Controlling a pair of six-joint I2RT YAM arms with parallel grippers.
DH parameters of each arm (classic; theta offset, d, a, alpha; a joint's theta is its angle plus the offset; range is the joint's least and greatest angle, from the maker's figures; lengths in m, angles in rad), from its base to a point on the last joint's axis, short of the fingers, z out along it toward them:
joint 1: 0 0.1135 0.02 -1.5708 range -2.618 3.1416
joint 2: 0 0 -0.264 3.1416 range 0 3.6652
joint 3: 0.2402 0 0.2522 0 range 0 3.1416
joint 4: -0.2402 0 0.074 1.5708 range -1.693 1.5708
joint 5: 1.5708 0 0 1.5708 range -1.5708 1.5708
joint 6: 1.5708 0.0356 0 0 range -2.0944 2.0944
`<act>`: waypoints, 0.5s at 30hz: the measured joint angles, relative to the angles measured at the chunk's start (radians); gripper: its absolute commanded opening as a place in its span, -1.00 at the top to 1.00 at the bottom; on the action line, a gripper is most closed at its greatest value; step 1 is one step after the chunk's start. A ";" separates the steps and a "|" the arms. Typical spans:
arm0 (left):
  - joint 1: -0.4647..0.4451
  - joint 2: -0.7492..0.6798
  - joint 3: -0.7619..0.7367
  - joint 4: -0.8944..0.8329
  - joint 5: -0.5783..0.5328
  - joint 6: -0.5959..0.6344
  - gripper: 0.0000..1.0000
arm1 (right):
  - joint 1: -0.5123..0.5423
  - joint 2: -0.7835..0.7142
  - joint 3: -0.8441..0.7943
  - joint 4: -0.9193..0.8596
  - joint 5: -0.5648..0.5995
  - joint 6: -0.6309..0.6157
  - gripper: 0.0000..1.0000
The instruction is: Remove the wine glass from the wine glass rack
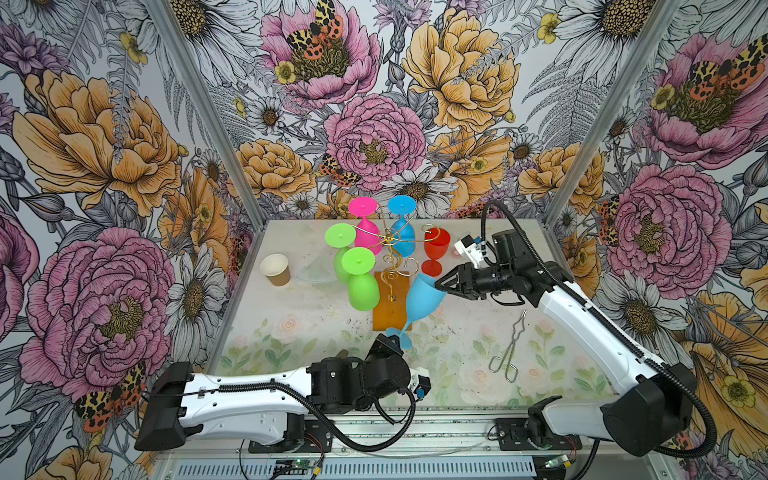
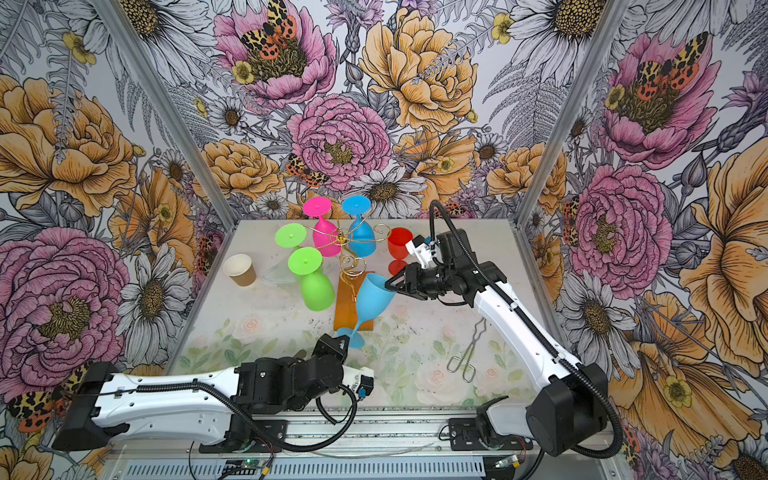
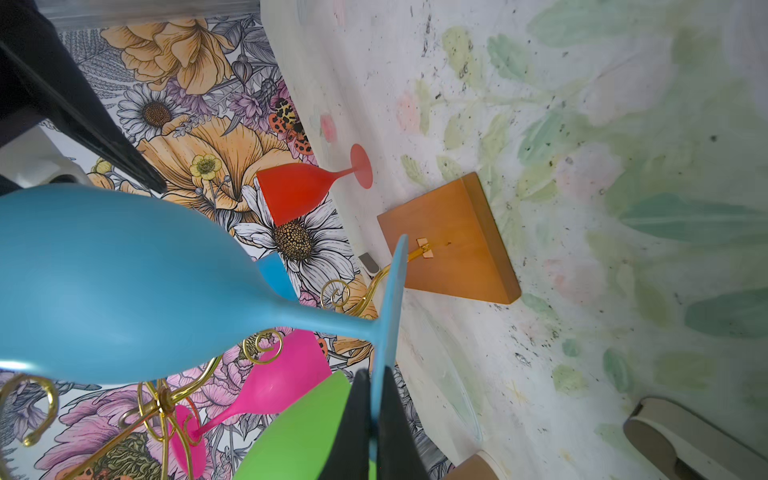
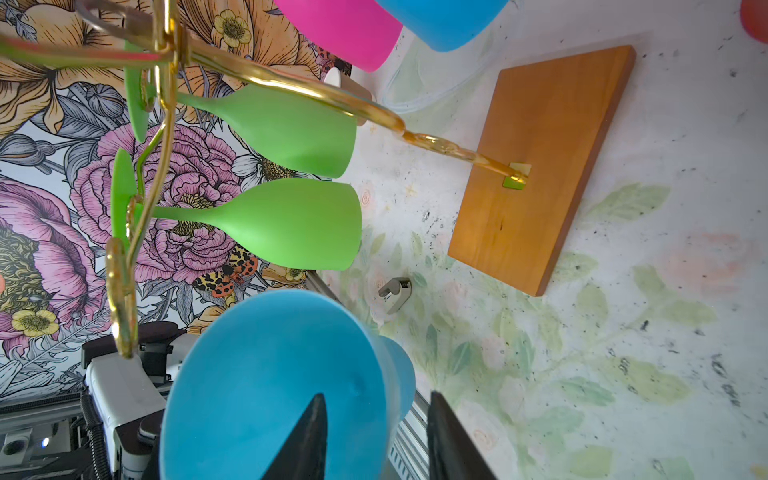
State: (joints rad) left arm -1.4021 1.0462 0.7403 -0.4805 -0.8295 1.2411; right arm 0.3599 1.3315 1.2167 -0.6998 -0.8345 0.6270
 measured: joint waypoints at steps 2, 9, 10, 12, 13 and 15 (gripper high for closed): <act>0.000 -0.005 -0.014 0.016 -0.013 0.031 1.00 | 0.002 0.007 0.000 0.000 -0.004 -0.001 0.29; 0.010 -0.018 -0.061 0.087 -0.046 0.142 1.00 | 0.004 0.020 0.000 -0.001 -0.014 -0.019 0.59; 0.012 -0.023 -0.069 0.096 -0.048 0.156 1.00 | 0.004 0.020 0.000 0.000 -0.016 -0.021 0.63; 0.014 -0.034 -0.085 0.112 -0.052 0.184 1.00 | 0.004 0.020 0.000 -0.001 -0.020 -0.023 0.69; 0.016 -0.038 -0.089 0.116 -0.053 0.194 1.00 | 0.004 0.020 -0.001 -0.001 -0.021 -0.023 0.71; 0.018 -0.047 -0.095 0.124 -0.056 0.213 1.00 | 0.004 0.020 -0.001 -0.002 -0.027 -0.025 0.78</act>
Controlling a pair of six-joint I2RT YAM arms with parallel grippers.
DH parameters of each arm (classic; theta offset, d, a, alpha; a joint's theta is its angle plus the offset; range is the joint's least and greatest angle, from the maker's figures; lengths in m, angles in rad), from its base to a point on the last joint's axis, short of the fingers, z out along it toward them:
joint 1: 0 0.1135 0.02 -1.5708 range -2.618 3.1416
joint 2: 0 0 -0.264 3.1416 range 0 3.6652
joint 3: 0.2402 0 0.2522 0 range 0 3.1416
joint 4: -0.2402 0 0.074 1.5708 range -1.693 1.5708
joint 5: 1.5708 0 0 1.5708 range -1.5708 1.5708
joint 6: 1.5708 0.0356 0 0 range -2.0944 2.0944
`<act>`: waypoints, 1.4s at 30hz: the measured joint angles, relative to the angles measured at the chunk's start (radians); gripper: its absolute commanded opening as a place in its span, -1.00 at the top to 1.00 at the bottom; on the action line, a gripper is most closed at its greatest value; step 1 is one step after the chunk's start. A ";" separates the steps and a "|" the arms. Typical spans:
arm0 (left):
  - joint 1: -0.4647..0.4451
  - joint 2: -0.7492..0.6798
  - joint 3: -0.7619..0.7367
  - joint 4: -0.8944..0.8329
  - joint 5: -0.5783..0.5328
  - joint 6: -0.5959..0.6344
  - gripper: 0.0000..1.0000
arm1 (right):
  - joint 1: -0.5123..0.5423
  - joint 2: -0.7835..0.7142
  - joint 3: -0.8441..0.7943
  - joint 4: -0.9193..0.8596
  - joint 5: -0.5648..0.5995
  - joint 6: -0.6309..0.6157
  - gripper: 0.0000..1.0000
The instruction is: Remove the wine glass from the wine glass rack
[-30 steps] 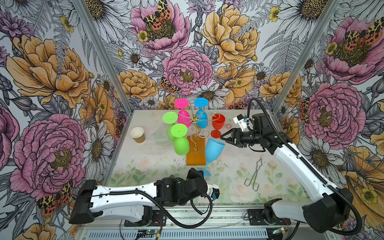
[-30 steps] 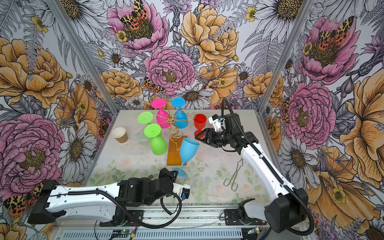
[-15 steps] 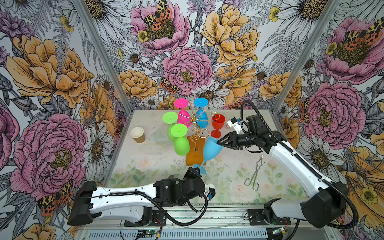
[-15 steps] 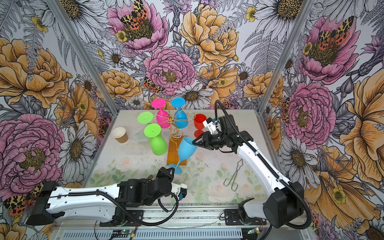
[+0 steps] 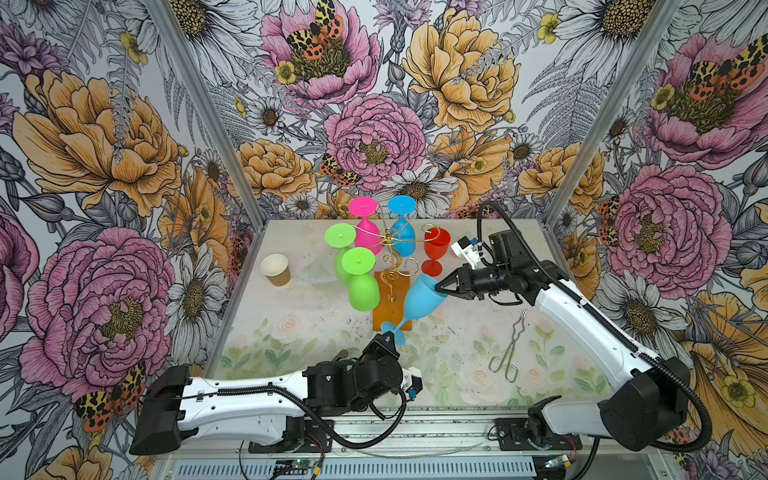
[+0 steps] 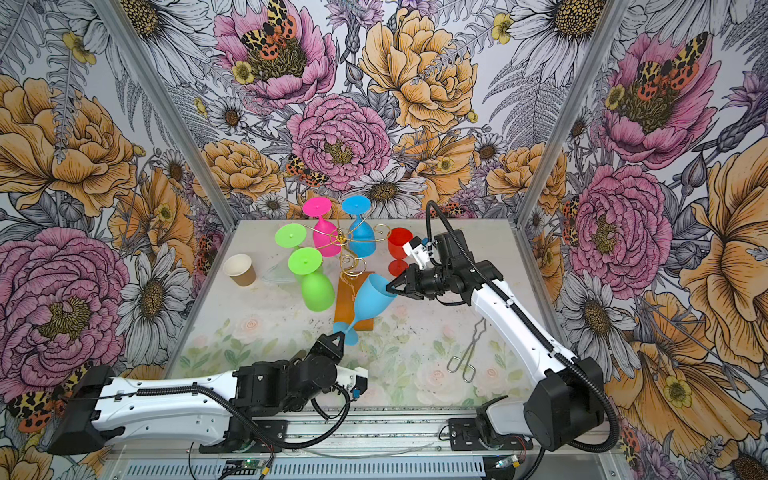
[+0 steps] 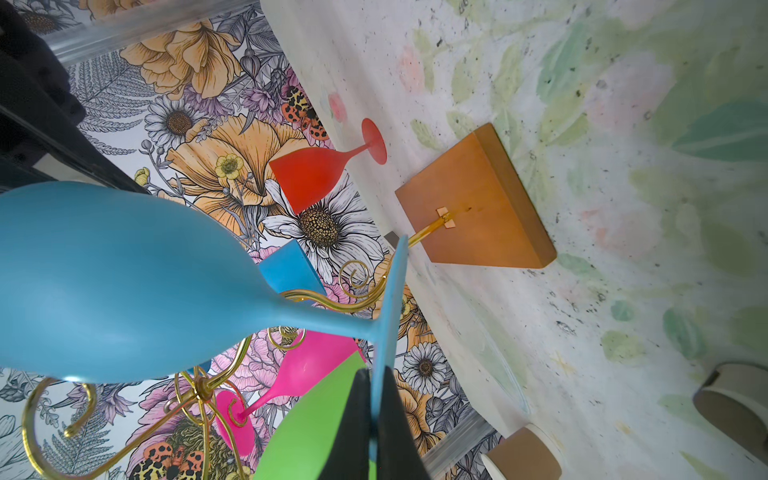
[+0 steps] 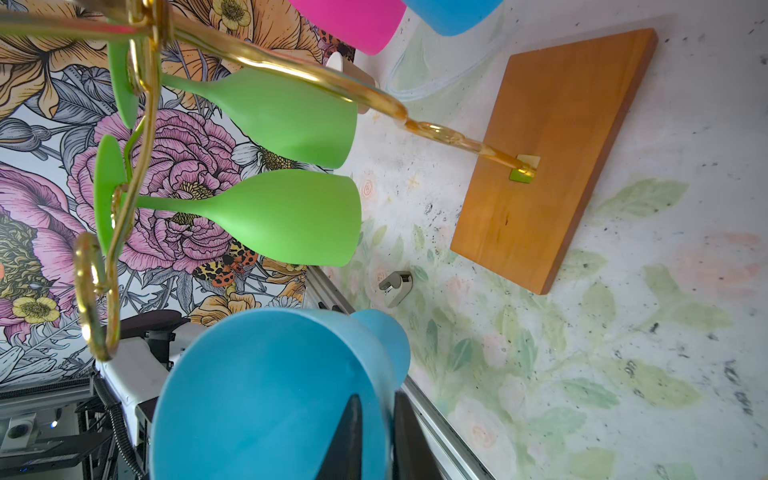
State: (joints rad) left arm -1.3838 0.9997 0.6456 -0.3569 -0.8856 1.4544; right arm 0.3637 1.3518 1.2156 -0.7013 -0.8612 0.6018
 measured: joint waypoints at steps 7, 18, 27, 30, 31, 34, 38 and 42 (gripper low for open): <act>0.006 -0.018 -0.006 0.005 -0.017 0.049 0.98 | 0.000 0.003 -0.002 -0.006 0.009 -0.011 0.94; 0.008 -0.053 -0.032 0.049 -0.016 0.058 0.45 | 0.000 0.005 -0.004 -0.014 0.023 -0.021 1.00; -0.043 -0.036 -0.050 0.047 -0.011 -0.049 0.07 | -0.070 -0.016 -0.041 -0.016 0.050 -0.020 1.00; -0.061 -0.006 -0.040 0.027 -0.006 -0.133 -0.35 | -0.108 -0.044 -0.060 -0.018 0.077 -0.021 1.00; -0.064 0.006 -0.031 0.016 -0.002 -0.169 -0.43 | -0.119 -0.054 -0.064 -0.019 0.088 -0.021 1.00; -0.075 0.034 0.007 -0.009 0.013 -0.291 -0.49 | -0.149 -0.080 -0.072 -0.022 0.119 -0.032 1.00; -0.092 0.041 0.048 -0.018 0.039 -0.470 -0.50 | -0.188 -0.108 -0.074 -0.035 0.164 -0.061 1.00; -0.100 0.035 0.083 -0.024 0.053 -0.666 -0.56 | -0.204 -0.115 -0.068 -0.095 0.269 -0.115 1.00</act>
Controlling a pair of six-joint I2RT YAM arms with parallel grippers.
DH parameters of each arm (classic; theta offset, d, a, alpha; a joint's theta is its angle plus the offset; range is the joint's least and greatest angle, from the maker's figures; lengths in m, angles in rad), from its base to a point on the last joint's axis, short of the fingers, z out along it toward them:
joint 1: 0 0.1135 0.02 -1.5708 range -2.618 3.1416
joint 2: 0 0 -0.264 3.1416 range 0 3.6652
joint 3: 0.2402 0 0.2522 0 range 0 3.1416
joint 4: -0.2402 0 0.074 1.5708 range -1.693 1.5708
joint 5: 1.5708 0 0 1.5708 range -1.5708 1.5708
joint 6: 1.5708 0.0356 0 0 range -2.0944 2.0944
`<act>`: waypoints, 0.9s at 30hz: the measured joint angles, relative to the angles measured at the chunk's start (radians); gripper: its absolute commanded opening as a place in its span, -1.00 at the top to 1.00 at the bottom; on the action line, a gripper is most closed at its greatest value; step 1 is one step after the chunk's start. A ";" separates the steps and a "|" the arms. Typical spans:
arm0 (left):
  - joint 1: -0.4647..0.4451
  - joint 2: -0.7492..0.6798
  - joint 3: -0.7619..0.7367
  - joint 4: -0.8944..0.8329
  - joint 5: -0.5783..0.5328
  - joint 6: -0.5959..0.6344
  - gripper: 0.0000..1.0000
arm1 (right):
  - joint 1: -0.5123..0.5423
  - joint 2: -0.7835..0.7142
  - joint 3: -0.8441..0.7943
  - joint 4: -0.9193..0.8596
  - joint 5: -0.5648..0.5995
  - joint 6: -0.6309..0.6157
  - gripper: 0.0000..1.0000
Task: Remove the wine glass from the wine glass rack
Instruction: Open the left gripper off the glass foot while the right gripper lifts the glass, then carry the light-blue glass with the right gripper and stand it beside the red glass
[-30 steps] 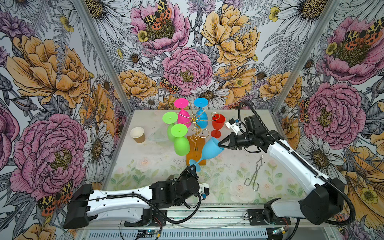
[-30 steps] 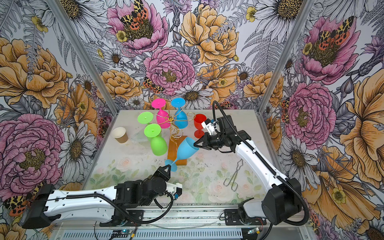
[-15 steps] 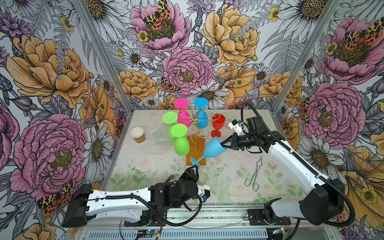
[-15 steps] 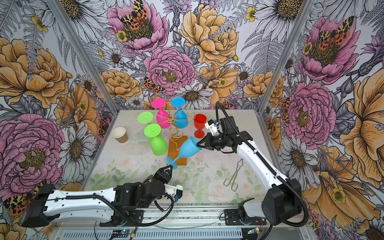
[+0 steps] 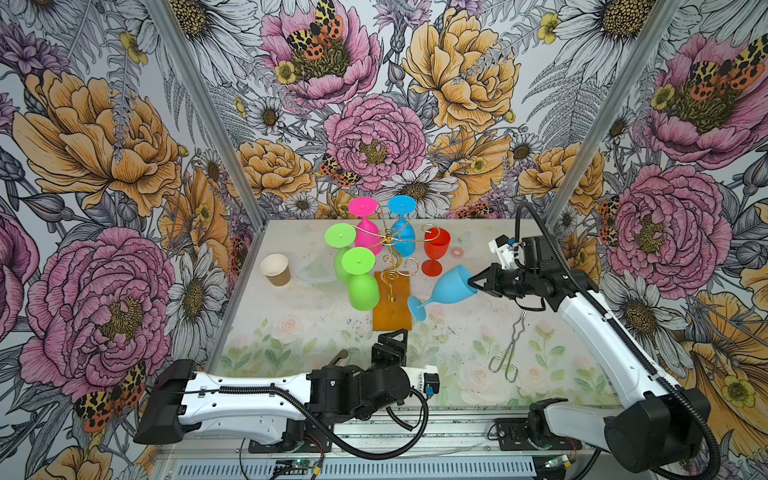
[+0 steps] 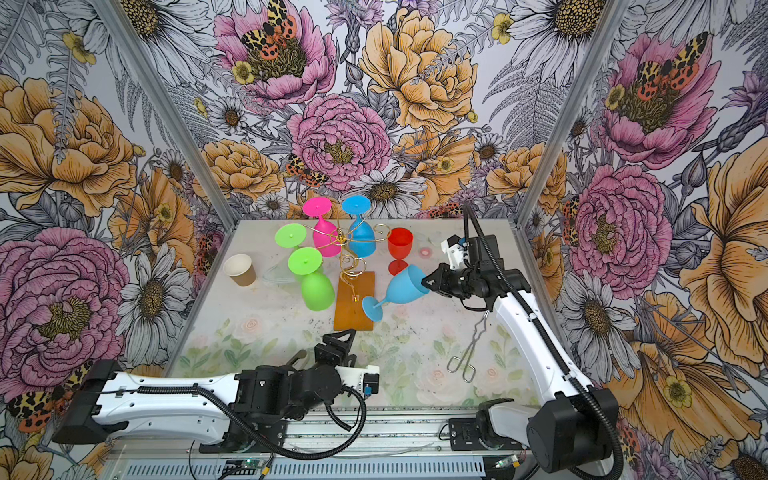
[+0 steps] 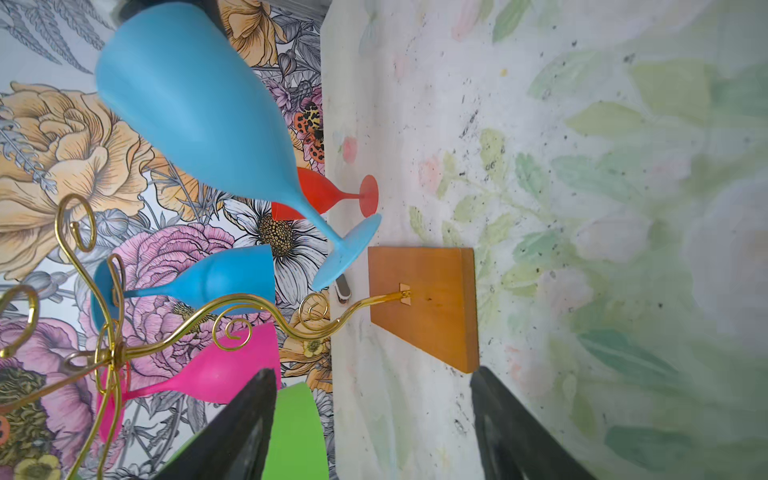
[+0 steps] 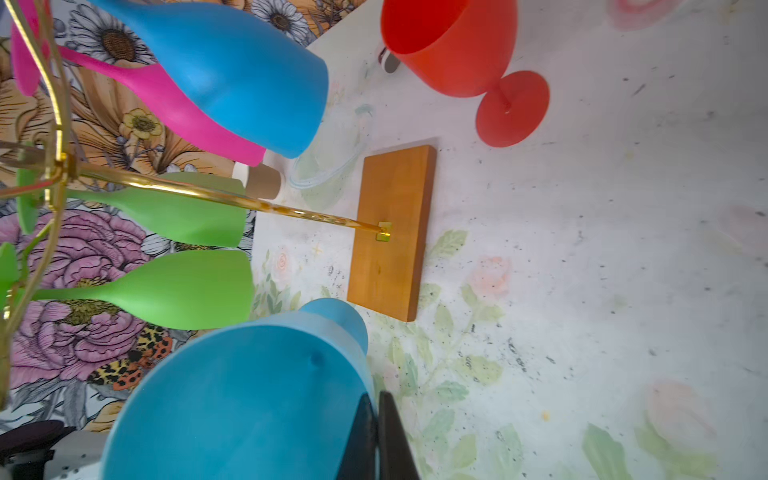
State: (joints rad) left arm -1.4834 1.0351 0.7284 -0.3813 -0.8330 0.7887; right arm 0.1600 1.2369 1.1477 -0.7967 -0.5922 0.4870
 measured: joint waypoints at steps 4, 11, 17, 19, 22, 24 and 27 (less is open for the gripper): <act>0.000 -0.036 0.029 -0.023 0.000 -0.236 -0.67 | -0.001 0.001 0.028 -0.074 0.147 -0.056 1.00; 0.016 -0.094 0.083 -0.124 -0.002 -0.621 -0.67 | -0.001 0.070 0.126 -0.119 0.368 -0.121 1.00; 0.036 -0.183 0.061 -0.155 0.000 -0.828 -0.70 | -0.001 0.197 0.214 -0.123 0.517 -0.162 1.00; 0.050 -0.211 0.052 -0.161 0.005 -0.881 -0.70 | -0.001 0.236 0.243 -0.124 0.560 -0.173 1.00; 0.061 -0.246 0.040 -0.174 0.006 -0.949 -0.74 | -0.002 0.296 0.290 -0.119 0.607 -0.191 1.00; 0.067 -0.266 0.029 -0.185 0.006 -0.989 -0.76 | -0.003 0.336 0.327 -0.118 0.624 -0.202 1.00; 0.080 -0.293 0.014 -0.214 0.006 -1.042 -0.78 | -0.003 0.394 0.378 -0.118 0.640 -0.217 1.00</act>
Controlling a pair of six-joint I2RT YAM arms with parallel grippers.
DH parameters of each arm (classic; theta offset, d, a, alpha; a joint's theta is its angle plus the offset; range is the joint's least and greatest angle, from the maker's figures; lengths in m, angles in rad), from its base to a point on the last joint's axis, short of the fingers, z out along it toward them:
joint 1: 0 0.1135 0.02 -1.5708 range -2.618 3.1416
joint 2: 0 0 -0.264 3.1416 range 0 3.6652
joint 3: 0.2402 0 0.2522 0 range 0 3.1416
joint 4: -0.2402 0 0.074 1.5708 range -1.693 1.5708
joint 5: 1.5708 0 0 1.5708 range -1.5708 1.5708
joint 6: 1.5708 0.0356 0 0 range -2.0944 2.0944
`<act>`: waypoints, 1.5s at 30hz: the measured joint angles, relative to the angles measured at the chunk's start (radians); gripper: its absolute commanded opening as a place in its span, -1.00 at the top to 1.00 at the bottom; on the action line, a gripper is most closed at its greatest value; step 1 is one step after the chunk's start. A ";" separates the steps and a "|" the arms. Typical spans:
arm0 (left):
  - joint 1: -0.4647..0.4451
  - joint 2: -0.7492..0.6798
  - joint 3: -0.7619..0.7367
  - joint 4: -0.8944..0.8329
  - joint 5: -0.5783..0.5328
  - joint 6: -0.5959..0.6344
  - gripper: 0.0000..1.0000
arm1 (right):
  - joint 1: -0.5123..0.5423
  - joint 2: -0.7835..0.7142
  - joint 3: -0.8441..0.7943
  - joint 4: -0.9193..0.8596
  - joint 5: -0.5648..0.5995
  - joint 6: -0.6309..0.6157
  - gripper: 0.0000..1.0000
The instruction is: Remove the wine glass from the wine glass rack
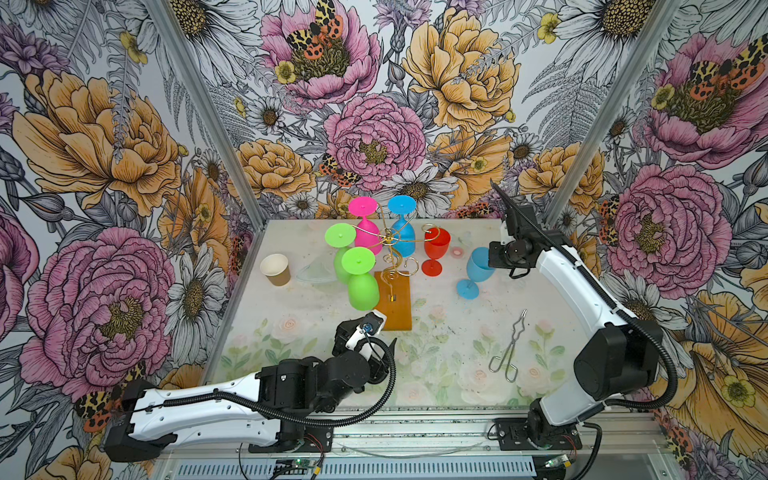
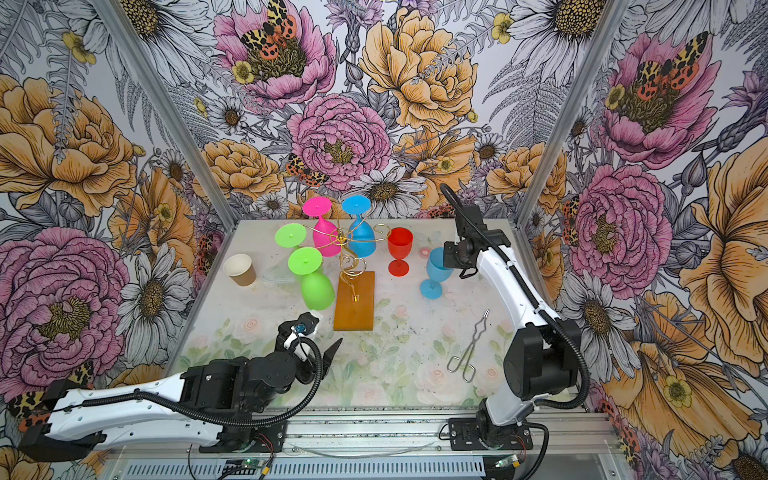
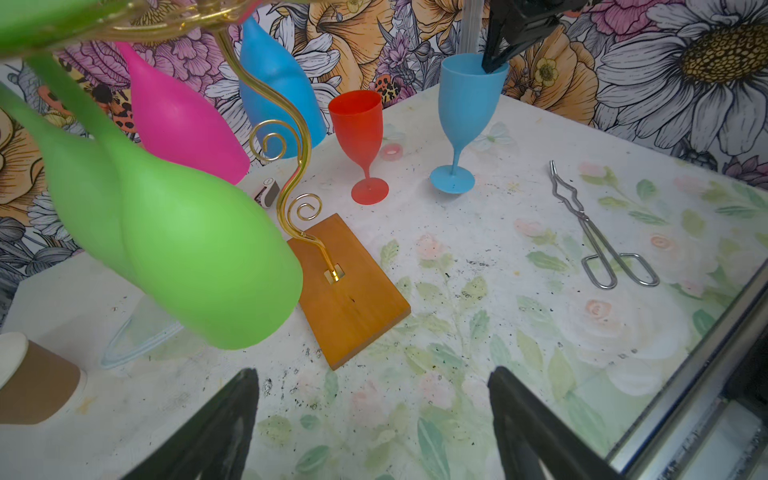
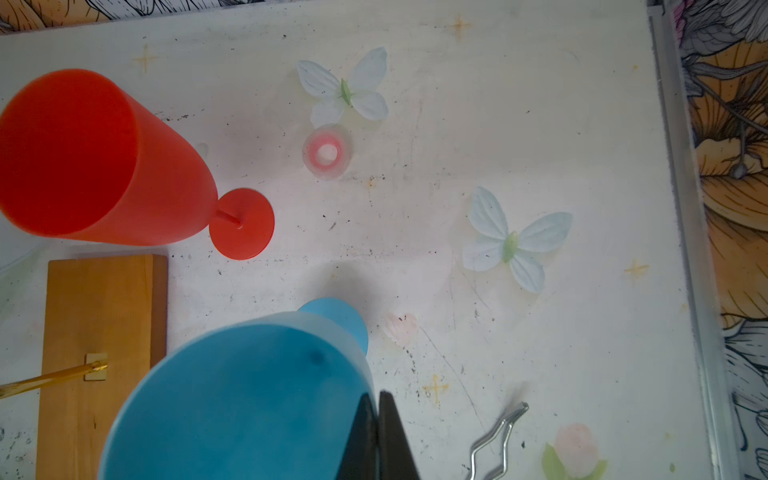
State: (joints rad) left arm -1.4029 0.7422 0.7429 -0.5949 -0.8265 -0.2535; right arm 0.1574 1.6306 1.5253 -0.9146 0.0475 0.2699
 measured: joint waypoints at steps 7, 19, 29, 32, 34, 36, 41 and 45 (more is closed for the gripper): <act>0.047 -0.092 -0.019 -0.065 0.001 -0.081 -0.94 | 0.000 0.095 0.114 0.000 0.027 -0.011 1.00; 0.243 -0.169 -0.020 -0.152 0.090 -0.116 -0.96 | 0.000 0.259 0.275 0.007 0.031 -0.035 1.00; 0.276 -0.180 -0.031 -0.173 0.133 -0.115 -0.98 | 0.016 0.343 0.356 0.006 0.032 -0.048 1.00; 0.276 -0.183 -0.031 -0.173 0.141 -0.115 -0.98 | 0.024 0.359 0.369 0.006 0.032 -0.048 1.00; 0.276 -0.193 -0.034 -0.173 0.144 -0.115 -0.98 | 0.031 0.369 0.375 0.007 0.032 -0.048 1.00; 0.276 -0.202 -0.035 -0.175 0.144 -0.115 -0.97 | 0.039 0.380 0.380 0.007 0.032 -0.048 1.00; 0.276 -0.220 -0.035 -0.176 0.144 -0.115 -0.97 | 0.050 0.402 0.392 0.006 0.039 -0.047 1.00; 0.276 -0.226 -0.035 -0.177 0.144 -0.115 -0.98 | 0.054 0.407 0.402 0.006 0.054 -0.048 1.00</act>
State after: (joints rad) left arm -1.1271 0.5159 0.7074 -0.7723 -0.6823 -0.3683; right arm 0.2111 2.0380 1.9278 -0.9085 0.1013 0.2222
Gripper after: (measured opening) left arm 0.987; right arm 0.044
